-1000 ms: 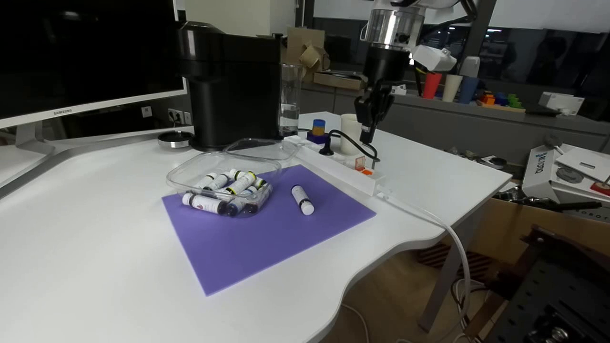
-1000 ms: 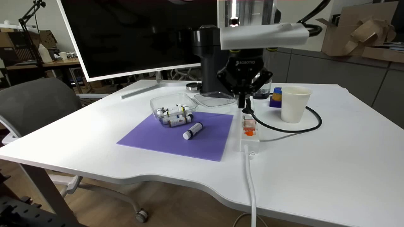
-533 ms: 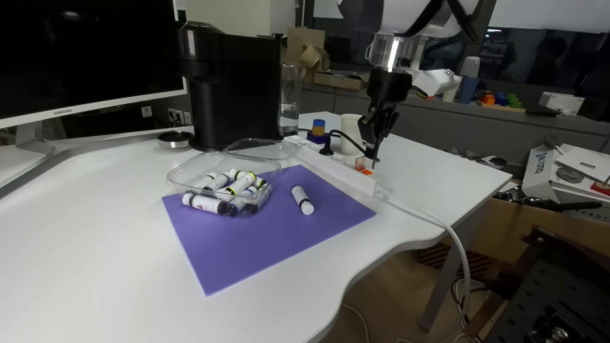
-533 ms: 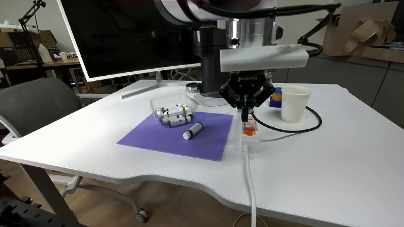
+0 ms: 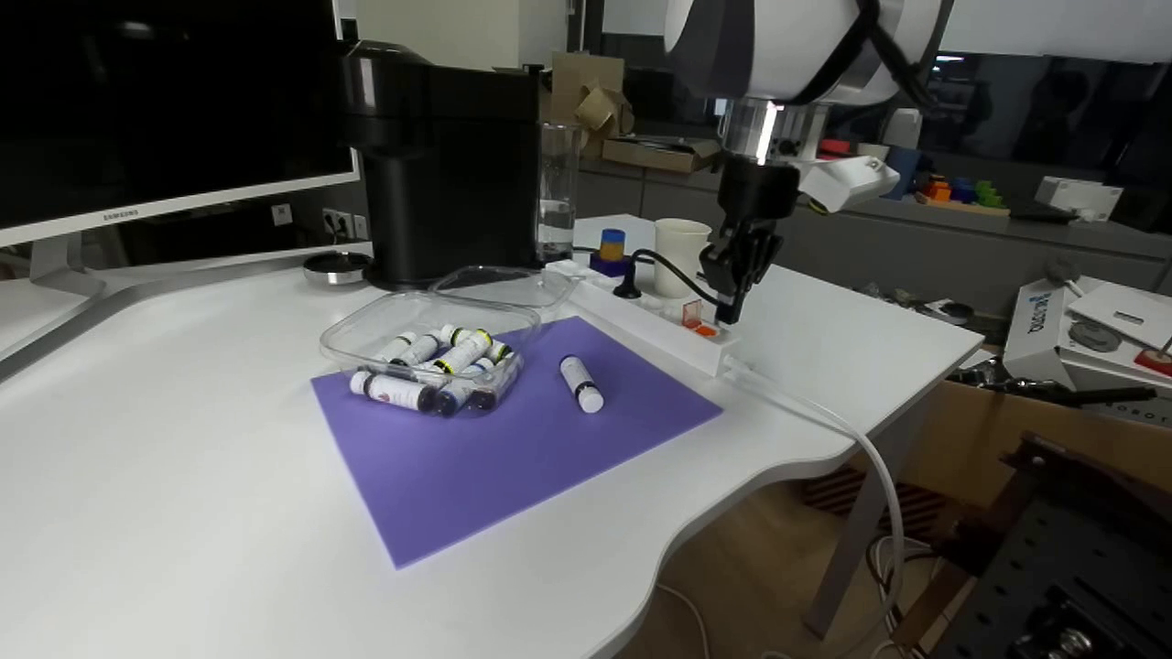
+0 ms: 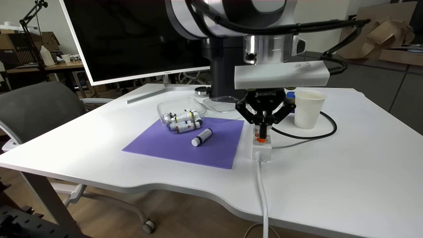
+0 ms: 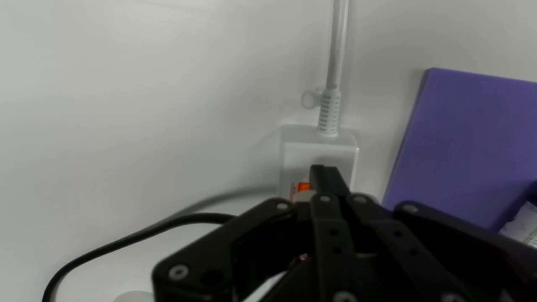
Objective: Switch off the extension cord
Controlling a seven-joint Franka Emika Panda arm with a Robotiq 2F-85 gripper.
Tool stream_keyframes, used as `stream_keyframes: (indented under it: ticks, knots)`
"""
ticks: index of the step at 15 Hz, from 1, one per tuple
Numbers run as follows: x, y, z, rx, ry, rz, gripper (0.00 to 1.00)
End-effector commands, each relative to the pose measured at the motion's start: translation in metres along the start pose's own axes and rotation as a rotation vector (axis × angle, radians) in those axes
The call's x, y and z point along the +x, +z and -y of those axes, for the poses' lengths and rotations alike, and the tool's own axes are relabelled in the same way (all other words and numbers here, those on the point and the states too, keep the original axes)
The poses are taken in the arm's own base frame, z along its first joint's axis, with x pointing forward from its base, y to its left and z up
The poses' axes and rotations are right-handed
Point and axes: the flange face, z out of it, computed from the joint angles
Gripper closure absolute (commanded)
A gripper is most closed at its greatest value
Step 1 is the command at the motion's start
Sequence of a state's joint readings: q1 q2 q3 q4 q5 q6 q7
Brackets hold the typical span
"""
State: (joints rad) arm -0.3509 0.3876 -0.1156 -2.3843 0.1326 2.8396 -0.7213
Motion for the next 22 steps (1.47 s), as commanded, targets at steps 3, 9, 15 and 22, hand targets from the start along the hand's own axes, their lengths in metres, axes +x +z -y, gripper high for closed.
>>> stream_keyframes:
  ticks: [3,9,15,22]
  knots:
    - [0.011,0.003,-0.013,-0.011,0.018,-0.012,1.00]
    - [0.027,0.006,-0.012,-0.008,-0.012,-0.016,1.00]
    - [0.039,0.016,-0.009,-0.001,-0.037,-0.010,1.00]
    - [0.041,0.028,-0.008,0.016,-0.039,0.020,1.00]
